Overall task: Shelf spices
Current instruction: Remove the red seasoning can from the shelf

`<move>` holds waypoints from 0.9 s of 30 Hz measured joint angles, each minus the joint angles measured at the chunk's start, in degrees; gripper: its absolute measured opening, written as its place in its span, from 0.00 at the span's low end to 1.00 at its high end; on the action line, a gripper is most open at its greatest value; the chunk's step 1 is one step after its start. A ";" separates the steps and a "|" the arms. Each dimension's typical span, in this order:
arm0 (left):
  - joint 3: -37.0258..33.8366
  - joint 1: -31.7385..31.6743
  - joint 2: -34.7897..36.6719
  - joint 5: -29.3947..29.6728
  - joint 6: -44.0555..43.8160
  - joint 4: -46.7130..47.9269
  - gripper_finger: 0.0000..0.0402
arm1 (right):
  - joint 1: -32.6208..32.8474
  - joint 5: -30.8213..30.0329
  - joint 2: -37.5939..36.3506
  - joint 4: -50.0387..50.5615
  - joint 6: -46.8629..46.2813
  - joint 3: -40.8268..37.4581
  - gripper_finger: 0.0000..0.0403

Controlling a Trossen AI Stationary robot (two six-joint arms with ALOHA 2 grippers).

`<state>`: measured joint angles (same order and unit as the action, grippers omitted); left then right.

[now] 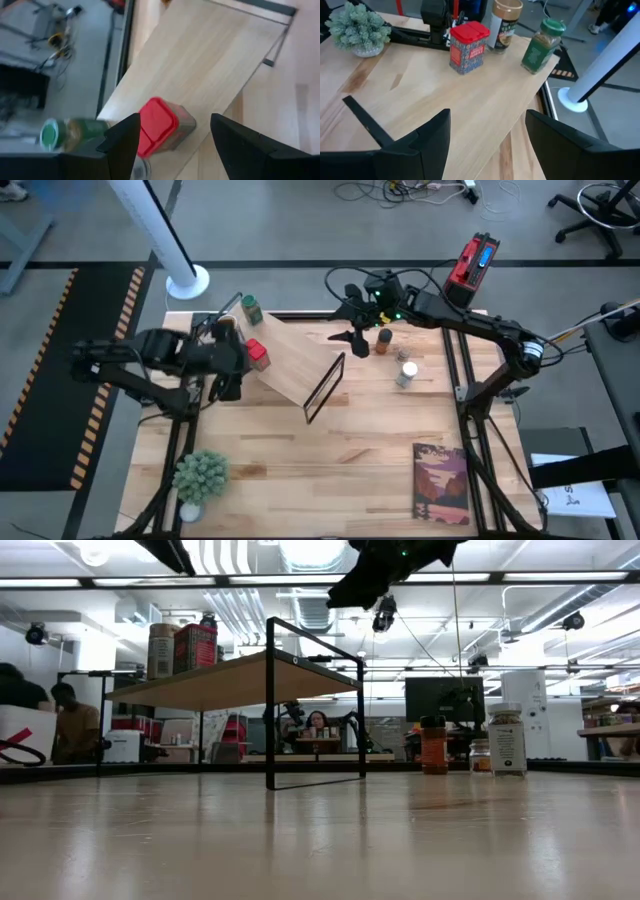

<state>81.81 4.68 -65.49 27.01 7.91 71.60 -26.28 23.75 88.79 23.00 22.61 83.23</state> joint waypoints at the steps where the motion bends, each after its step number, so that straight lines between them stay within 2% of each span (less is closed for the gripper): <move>1: 0.91 -1.01 -0.50 -1.29 2.39 0.18 0.58 | 0.00 -0.05 -0.48 0.26 -0.11 -0.54 0.58; 5: 3.25 -5.74 -2.61 -4.89 10.95 3.50 0.58 | 0.00 -1.69 -3.09 0.57 -0.56 -3.57 0.57; 12: 2.30 -11.55 -4.66 -7.65 24.45 4.91 0.63 | 0.00 -2.61 -8.92 -0.56 -2.81 -10.98 0.56; 20: 1.61 -17.33 -9.11 -7.52 30.08 4.51 0.74 | 0.15 -2.64 -15.30 -2.87 -5.39 -16.09 0.56; 27: 1.61 -18.33 -10.74 -8.17 31.03 4.46 0.82 | 1.90 -2.55 -18.82 -6.28 -8.37 -19.85 0.55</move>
<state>83.42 -13.65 -76.23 18.84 38.94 76.06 -24.38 21.20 69.97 16.72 14.24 63.38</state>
